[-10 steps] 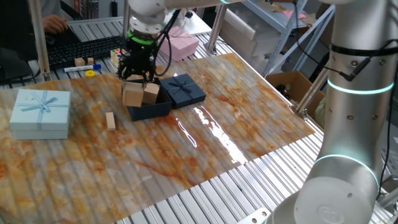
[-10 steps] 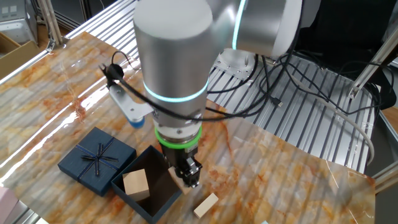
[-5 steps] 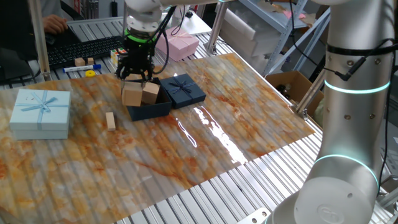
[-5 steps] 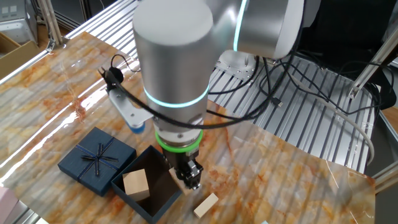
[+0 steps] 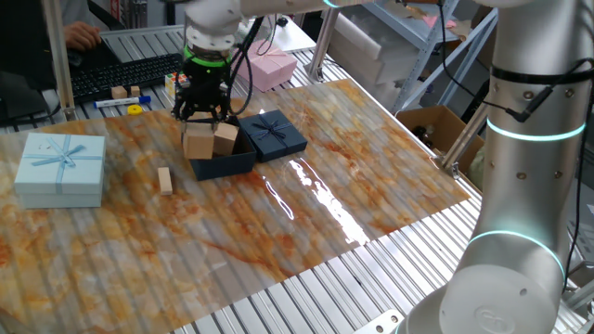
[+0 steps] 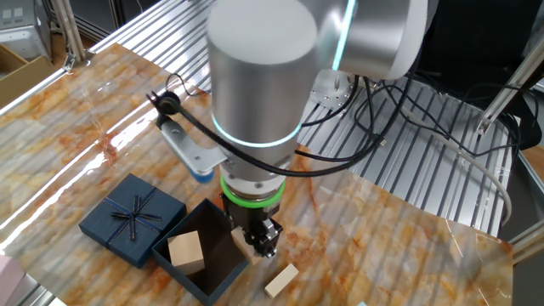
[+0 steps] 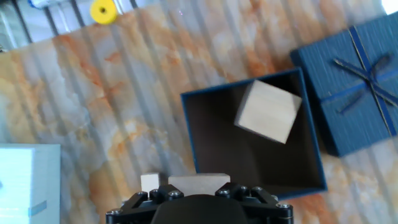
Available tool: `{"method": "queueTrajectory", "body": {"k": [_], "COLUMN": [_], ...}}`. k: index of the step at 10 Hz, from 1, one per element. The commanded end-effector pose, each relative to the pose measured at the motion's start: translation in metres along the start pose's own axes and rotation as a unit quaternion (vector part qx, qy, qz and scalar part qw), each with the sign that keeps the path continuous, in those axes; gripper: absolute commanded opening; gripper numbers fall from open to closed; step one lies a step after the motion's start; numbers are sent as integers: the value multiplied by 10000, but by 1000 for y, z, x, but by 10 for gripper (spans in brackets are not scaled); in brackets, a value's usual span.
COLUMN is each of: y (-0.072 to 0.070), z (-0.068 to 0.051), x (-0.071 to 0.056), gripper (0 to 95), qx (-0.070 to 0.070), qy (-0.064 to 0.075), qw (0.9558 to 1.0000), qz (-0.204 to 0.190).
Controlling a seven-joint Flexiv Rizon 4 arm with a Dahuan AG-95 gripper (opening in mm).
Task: Take everything out of the gift box
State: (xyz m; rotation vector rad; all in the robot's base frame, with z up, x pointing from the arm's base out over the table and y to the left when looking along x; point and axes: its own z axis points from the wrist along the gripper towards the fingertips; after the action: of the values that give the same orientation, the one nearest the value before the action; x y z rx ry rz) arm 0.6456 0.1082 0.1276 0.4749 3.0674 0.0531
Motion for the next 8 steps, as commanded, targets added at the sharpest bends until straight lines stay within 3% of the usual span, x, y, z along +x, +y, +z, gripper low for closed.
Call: {"method": "queueTrajectory", "body": {"k": [1,5,8], "y": [-1,-1,-1], "z": [-1,-1,-1], "x": [1,1,1], "gripper": [0,0,0], "qx": [24,-34,-24], "qy": [-161,-241,-89], "qw": [9997,9990,9997], "qz": [-179,-367,-225]}}
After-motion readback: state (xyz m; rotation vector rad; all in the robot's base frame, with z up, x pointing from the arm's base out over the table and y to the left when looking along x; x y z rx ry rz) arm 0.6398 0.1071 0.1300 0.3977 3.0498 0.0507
